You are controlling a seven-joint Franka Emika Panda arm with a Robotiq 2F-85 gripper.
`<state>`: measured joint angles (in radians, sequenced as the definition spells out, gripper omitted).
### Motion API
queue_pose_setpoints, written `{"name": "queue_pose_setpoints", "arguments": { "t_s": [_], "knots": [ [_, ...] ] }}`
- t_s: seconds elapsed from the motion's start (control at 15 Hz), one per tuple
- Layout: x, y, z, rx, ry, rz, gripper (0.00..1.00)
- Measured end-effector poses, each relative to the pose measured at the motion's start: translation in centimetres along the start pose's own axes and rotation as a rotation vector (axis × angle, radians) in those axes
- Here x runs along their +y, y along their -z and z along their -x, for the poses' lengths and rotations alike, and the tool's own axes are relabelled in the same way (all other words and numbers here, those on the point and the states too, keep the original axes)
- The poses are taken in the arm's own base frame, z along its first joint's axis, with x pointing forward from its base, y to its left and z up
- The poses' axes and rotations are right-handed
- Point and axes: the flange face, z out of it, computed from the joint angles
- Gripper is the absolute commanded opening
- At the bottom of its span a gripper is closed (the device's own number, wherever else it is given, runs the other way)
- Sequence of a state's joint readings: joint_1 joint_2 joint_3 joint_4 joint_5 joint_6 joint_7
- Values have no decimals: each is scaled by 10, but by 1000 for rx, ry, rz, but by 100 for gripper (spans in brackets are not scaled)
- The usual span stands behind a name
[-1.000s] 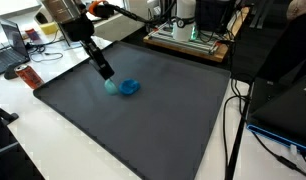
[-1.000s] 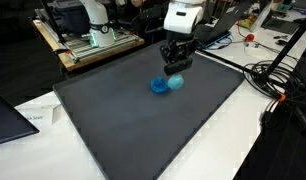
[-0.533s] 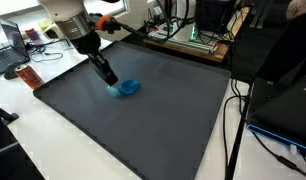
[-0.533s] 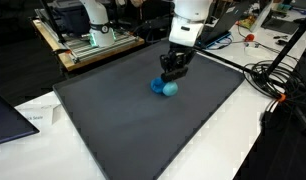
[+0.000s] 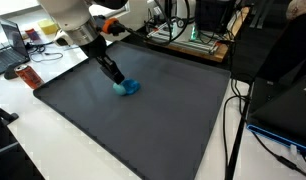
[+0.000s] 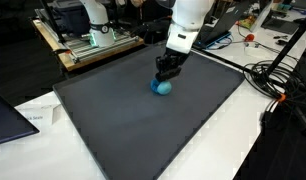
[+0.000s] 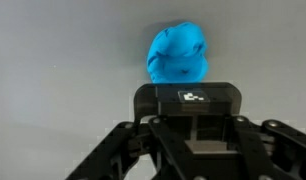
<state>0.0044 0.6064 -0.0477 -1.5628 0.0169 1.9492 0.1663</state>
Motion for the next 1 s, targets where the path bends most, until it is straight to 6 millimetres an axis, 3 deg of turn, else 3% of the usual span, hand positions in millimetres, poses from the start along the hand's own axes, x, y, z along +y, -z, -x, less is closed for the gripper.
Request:
{"name": "queue_pose_setpoints", "arguments": {
  "t_s": [0.53,1.0],
  "knots": [
    [5,-9,14,-105,2,28,22],
    [11,-3,33,-118,29,39,22]
  ]
}}
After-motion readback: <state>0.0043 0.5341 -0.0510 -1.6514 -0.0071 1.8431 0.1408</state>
